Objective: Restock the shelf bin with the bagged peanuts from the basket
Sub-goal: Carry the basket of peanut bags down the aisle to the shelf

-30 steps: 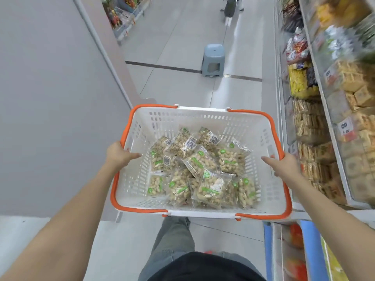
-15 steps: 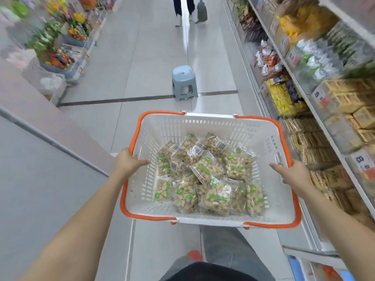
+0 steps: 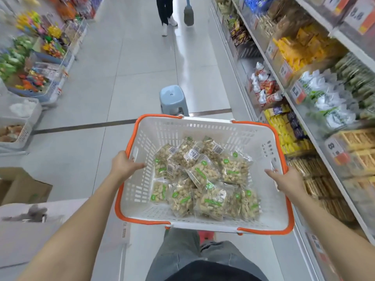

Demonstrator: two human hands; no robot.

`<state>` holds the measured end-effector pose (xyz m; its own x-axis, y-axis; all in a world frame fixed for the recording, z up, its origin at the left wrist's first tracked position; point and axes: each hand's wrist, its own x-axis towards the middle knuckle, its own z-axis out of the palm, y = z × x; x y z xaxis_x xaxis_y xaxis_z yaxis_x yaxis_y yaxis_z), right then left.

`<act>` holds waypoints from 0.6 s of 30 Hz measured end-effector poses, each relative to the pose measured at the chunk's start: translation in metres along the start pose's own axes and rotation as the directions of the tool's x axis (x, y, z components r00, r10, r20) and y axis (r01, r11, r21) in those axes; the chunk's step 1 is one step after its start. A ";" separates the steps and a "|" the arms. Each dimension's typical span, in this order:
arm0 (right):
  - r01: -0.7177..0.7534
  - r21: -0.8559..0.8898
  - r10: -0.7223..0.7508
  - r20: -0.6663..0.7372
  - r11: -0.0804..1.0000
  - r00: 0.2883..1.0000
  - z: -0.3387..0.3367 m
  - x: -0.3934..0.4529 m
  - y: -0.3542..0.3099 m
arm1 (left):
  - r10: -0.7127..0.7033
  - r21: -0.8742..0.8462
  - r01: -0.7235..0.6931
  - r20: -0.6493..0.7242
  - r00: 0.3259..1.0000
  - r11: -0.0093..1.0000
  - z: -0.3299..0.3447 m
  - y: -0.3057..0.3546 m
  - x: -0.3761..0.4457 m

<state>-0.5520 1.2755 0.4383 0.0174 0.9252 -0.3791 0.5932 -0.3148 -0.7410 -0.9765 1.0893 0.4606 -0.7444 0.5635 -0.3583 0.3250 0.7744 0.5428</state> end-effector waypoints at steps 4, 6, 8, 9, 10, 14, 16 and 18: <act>-0.046 -0.019 0.045 -0.038 0.999 0.998 0.011 0.055 -0.037 | 0.029 0.009 -0.029 0.025 0.999 1.000 -0.001 0.046 0.070; -0.073 -0.040 0.070 -0.076 0.996 0.995 0.020 0.086 -0.055 | 0.036 0.018 -0.037 0.046 0.998 0.999 0.001 0.071 0.110; -0.085 -0.055 0.079 -0.098 0.995 0.992 0.031 0.115 -0.078 | 0.042 0.020 -0.044 0.080 0.996 0.999 0.003 0.096 0.151; -0.082 -0.046 0.077 -0.096 0.996 0.992 0.036 0.129 -0.089 | 0.061 0.023 -0.063 0.097 0.993 0.998 0.004 0.108 0.173; -0.082 -0.030 0.079 -0.091 0.996 0.993 0.042 0.144 -0.099 | 0.077 0.016 -0.079 0.115 0.990 0.997 0.004 0.122 0.193; -0.133 0.006 0.133 -0.097 0.991 0.986 0.064 0.204 -0.142 | 0.123 0.023 -0.130 0.185 0.975 0.991 -0.001 0.172 0.275; -0.153 0.023 0.155 -0.129 0.988 0.980 0.076 0.234 -0.165 | 0.131 0.068 -0.147 0.198 0.971 0.987 -0.005 0.195 0.319; -0.174 0.035 0.177 -0.153 0.984 0.972 0.087 0.262 -0.186 | 0.129 0.095 -0.149 0.191 0.973 0.984 -0.010 0.224 0.356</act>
<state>-0.7273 1.5577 0.4284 0.2447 0.8762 -0.4152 0.5527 -0.4779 -0.6827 -1.1747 1.4608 0.4617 -0.5714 0.7029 -0.4236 0.4861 0.7057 0.5154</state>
